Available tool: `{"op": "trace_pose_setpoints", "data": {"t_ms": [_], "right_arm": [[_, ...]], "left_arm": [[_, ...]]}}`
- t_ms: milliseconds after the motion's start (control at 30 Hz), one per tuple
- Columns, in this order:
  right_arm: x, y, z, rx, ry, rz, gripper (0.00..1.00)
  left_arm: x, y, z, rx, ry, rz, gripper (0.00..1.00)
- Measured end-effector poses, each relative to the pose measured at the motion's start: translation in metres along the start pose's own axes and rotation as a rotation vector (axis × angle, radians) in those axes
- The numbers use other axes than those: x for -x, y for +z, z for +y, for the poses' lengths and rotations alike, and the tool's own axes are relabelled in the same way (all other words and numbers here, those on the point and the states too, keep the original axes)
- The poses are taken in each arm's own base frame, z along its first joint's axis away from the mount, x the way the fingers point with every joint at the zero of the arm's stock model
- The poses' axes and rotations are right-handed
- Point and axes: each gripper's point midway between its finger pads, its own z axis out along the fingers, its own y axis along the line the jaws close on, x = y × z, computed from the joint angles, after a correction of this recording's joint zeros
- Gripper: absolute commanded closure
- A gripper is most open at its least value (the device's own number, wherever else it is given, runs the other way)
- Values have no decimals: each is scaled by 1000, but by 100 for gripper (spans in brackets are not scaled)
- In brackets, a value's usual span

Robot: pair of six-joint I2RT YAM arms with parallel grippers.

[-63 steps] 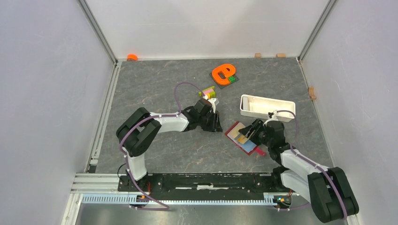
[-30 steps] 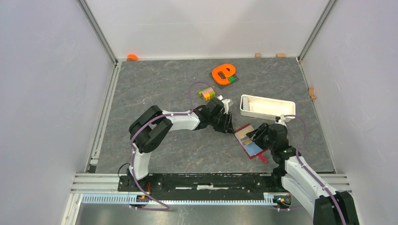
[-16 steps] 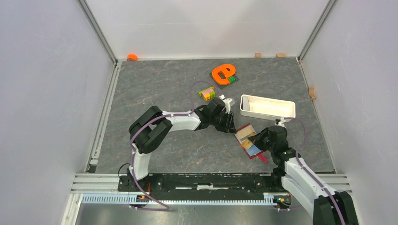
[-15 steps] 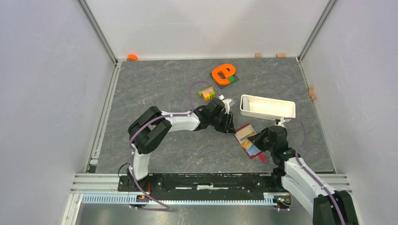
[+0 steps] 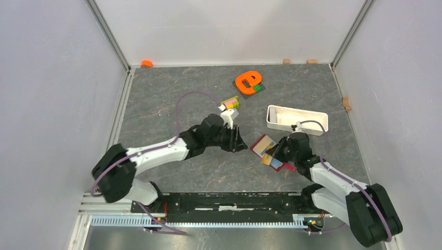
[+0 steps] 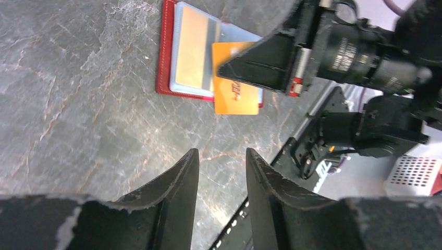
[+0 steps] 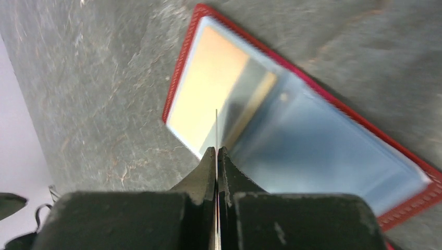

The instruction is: Put the credit cards into the card holder

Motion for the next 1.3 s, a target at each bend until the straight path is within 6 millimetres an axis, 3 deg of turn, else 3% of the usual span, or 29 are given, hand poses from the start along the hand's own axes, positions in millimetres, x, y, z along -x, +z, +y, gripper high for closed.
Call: {"op": "trace_pose_setpoints", "data": {"t_ms": [167,333,500,733,767,867,1133,1200,1267,1300], "right_arm": [[1,2,29,27,-115,40,100],[29,-17,64,93,-209,-39,100],[43,-45,113,264,-312,-63,100],[25,-96,177,605,-385,22,100],[23,-104,185,650,-394,33,100],[18,-124,201,750,-413,62,100],[8,-159,226,926,-429,101,100],[4,-163,229,952,-430,112,100],[2,-165,230,966,-426,119,99],[1,-165,229,972,-424,125,91]], "left_arm": [[4,-41,-15,-31,-23,-62,37],[13,-68,-36,-99,-52,-102,25],[10,-78,-54,-191,-89,-97,19],[-6,-79,-74,-329,-144,-66,17],[-6,-80,-77,-347,-147,-65,18],[-2,-83,-86,-396,-158,-78,45],[12,-95,-131,-604,-156,-118,50],[11,-94,-136,-626,-161,-115,63],[9,-91,-137,-630,-169,-105,88],[8,-88,-137,-629,-176,-99,97]]}}
